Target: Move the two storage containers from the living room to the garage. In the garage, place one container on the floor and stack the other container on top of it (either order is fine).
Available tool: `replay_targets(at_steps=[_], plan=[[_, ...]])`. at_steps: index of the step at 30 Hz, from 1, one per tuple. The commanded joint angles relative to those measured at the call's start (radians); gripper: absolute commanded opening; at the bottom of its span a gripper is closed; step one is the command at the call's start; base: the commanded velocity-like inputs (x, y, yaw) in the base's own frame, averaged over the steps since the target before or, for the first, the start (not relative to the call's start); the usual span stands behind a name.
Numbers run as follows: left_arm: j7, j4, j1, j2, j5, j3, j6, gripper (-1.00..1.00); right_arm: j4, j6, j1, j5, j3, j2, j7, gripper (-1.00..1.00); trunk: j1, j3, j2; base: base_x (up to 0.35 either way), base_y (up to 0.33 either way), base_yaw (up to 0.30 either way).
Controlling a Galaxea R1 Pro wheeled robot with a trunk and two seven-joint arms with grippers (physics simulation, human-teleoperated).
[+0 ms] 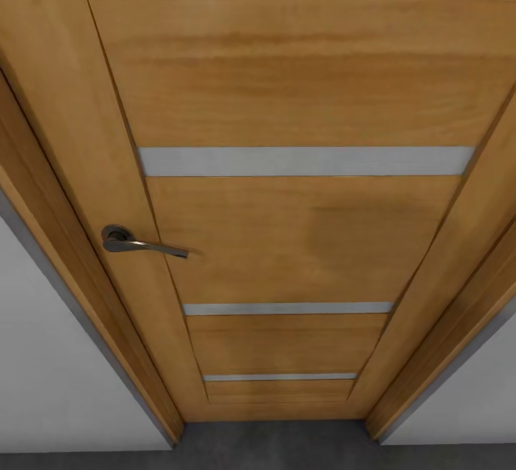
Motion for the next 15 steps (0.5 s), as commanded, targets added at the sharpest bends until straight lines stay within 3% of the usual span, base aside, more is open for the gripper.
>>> replay_targets(at_steps=[1, 5, 6, 9, 10, 11, 15], plan=[[-0.003, -0.027, 0.001, -0.001, 0.004, 0.003, 0.028, 1.00, 0.001, -0.003, -0.001, 0.004, 0.001, 0.000, 0.000, 1.00, 0.000, -0.001, 0.000, 0.000, 0.000, 0.000], [-0.004, -0.179, 0.002, -0.002, 0.004, 0.001, 0.163, 1.00, 0.001, -0.003, -0.001, 0.005, 0.001, 0.000, 0.000, 1.00, 0.000, -0.001, 0.000, 0.000, 0.000, 0.000], [-0.004, -0.304, 0.006, -0.003, 0.004, -0.002, 0.259, 1.00, 0.001, -0.003, -0.001, 0.005, 0.001, -0.001, 0.000, 1.00, 0.000, -0.001, 0.000, 0.000, 0.000, 0.000], [-0.004, -0.441, 0.018, -0.003, 0.005, -0.004, 0.374, 1.00, 0.001, -0.003, -0.001, 0.005, 0.001, -0.001, 0.000, 1.00, 0.000, -0.001, 0.000, 0.000, 0.000, 0.000], [-0.004, -0.545, 0.030, -0.004, 0.007, -0.005, 0.458, 1.00, 0.001, -0.003, -0.001, 0.005, 0.001, -0.001, 0.000, 1.00, 0.000, -0.001, 0.000, 0.000, 0.000, 0.000], [-0.004, -0.600, 0.035, -0.004, 0.008, -0.006, 0.501, 1.00, 0.001, -0.003, -0.001, 0.005, 0.001, -0.001, 0.000, 1.00, 0.000, -0.001, 0.000, 0.000, 0.000, 0.000], [-0.003, -0.678, 0.039, -0.004, 0.009, -0.045, 0.549, 1.00, 0.001, -0.003, -0.001, 0.005, 0.001, 0.000, 0.000, 1.00, 0.000, -0.001, 0.000, 0.000, 0.000, 0.000]])
